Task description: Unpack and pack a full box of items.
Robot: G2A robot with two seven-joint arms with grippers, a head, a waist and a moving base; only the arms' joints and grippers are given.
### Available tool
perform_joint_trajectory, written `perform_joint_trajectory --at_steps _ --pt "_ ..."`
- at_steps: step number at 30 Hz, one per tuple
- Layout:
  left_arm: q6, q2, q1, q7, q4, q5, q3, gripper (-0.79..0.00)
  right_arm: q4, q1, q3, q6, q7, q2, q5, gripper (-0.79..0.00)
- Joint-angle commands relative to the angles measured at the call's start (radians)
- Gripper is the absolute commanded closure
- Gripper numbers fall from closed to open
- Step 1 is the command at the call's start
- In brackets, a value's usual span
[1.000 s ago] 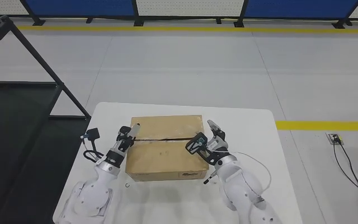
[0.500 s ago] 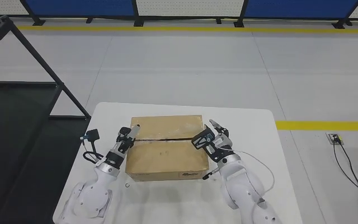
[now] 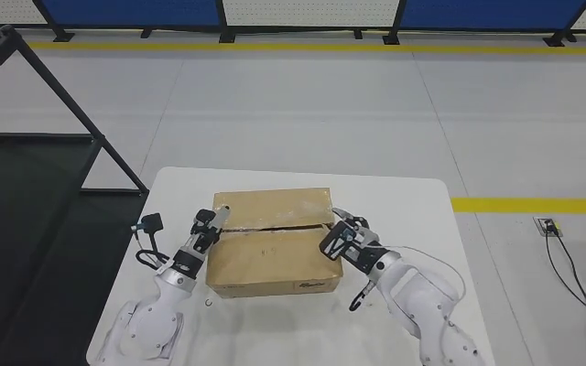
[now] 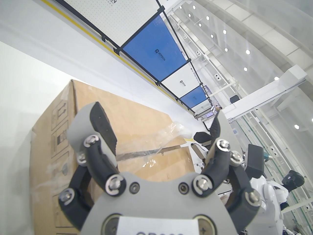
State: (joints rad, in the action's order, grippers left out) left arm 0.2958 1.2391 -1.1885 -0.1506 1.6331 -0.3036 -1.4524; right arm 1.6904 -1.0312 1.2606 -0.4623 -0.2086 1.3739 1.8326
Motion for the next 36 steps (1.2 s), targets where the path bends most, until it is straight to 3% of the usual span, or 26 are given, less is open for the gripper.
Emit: perform_joint_trajectory --at_steps 1,7,9,10,11,25,36 --pt "-0.002 0.0 -0.002 0.001 0.002 0.0 -0.001 -0.785 -0.02 0.019 -0.005 -0.02 -0.002 0.0 -0.016 -0.305" --pt "-0.002 0.0 -0.008 0.004 0.009 -0.001 -0.003 -0.785 -0.088 0.081 -0.011 -0.048 -0.016 0.002 -0.066 -0.271" --pt "-0.004 0.0 -0.009 0.006 0.01 0.0 -0.004 -0.785 -0.105 0.096 -0.016 -0.061 -0.023 0.002 -0.081 -0.172" --pt "-0.004 0.0 -0.01 0.007 0.011 -0.001 -0.004 -0.785 -0.11 0.102 -0.017 -0.067 -0.022 0.002 -0.086 -0.015" --pt "-0.004 0.0 -0.011 0.009 0.012 -0.001 -0.005 -0.785 -0.114 0.105 -0.016 -0.071 -0.02 0.001 -0.089 0.0" --pt "-0.002 0.002 -0.005 0.005 0.006 -0.002 -0.001 -0.785 -0.064 0.071 0.035 -0.159 0.023 -0.018 -0.196 0.0" --pt "0.0 0.003 0.001 0.003 -0.004 0.0 0.0 -0.785 -0.028 0.097 0.078 -0.261 -0.195 -0.03 -0.417 0.0"
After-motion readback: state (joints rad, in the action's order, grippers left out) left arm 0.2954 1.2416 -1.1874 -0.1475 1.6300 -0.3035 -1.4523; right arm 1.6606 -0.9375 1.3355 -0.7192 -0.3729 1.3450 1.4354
